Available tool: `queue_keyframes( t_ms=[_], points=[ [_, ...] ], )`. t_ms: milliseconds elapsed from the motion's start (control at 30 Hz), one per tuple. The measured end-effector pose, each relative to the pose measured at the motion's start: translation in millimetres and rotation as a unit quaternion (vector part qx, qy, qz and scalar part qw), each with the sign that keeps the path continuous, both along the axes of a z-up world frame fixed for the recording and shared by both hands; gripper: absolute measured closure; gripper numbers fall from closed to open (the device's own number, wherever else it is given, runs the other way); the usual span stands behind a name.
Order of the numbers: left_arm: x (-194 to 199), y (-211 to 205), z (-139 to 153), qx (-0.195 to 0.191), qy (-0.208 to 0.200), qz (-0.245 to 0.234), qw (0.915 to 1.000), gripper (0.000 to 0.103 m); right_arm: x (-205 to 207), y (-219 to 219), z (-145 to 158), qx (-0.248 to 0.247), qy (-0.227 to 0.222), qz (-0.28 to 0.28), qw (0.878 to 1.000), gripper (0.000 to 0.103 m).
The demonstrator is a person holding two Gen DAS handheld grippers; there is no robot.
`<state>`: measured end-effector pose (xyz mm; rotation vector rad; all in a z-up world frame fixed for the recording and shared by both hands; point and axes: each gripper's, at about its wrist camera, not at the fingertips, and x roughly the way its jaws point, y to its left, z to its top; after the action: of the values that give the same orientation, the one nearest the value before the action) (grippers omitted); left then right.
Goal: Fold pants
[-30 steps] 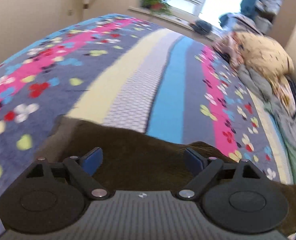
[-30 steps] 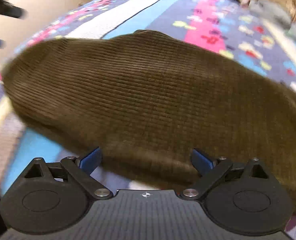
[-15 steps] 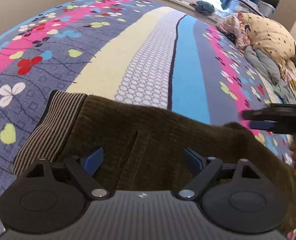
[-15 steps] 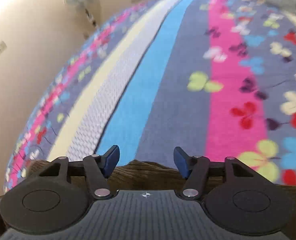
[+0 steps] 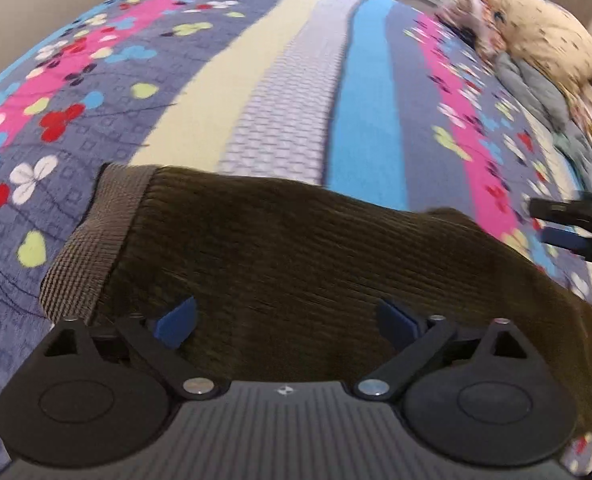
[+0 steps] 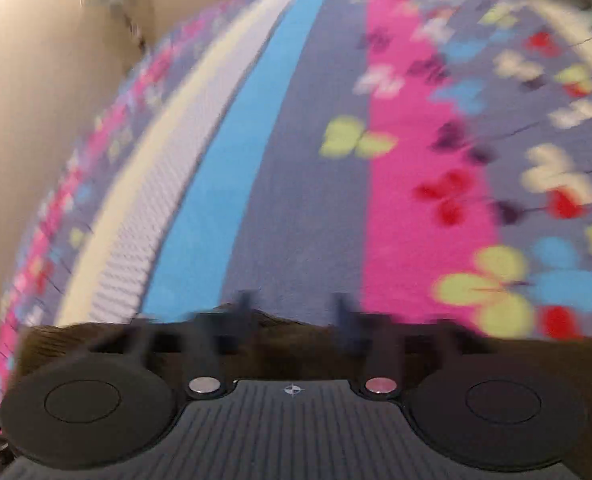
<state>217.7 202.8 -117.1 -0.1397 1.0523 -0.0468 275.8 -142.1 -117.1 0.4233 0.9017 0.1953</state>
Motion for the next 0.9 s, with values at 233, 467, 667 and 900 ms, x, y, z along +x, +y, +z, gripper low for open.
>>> queue_keyframes(
  t_ms=[233,467,667,900],
  points=[
    [-42,-96,80,0.019,-0.003,-0.063,0.9978,0.000,-169,-94,65,-0.030,-0.032,-0.060,0.997,0.014],
    [-103,-189,107,-0.016,-0.021,-0.099,0.9947,0.000,-312,-188,61,-0.011,-0.057,-0.207,0.977,0.009],
    [-139,-268,80,-0.062,0.013,-0.099,0.9931,0.000,-384,-258,25,-0.005,-0.046,-0.308,0.950,0.009],
    [-164,-364,32,-0.106,0.070,-0.107,0.9861,0.000,-422,-345,-32,0.081,-0.018,-0.383,0.920,0.009]
  ],
)
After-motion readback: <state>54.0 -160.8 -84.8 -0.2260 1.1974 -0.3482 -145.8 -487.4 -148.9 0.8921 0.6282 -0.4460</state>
